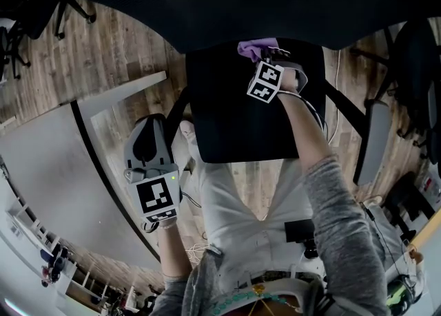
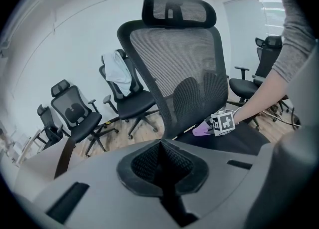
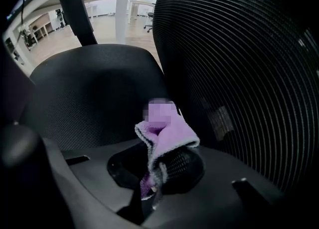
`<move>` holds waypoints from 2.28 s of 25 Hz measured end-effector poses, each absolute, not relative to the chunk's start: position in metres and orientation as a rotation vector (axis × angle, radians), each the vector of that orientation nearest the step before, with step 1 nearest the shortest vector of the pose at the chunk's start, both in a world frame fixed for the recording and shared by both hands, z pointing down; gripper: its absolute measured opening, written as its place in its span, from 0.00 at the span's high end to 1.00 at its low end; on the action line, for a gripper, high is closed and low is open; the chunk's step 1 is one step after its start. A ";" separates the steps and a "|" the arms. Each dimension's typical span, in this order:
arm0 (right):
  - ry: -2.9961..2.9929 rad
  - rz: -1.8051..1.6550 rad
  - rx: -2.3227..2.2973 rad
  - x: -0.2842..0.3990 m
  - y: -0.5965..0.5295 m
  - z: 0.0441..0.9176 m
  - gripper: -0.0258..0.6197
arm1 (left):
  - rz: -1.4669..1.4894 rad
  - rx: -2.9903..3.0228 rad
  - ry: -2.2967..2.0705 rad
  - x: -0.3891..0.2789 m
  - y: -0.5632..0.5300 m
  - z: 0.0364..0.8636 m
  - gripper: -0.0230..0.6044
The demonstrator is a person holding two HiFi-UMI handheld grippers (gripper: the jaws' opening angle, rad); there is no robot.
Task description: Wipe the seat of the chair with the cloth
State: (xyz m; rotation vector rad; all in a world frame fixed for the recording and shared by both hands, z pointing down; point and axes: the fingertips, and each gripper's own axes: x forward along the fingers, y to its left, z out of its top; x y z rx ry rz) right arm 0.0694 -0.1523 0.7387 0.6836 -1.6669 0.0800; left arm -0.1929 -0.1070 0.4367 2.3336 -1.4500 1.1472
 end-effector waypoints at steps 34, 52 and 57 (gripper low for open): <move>-1.534 0.230 0.844 0.196 -0.119 0.727 0.89 | 1.163 2.331 -1.456 -0.192 -0.106 0.436 0.96; -1.520 0.314 0.915 0.221 -0.107 0.725 0.89 | 1.156 2.333 -1.455 -0.191 -0.106 0.437 0.96; -1.524 0.310 0.945 0.221 -0.108 0.724 0.89 | 1.152 2.332 -1.454 -0.190 -0.106 0.438 0.96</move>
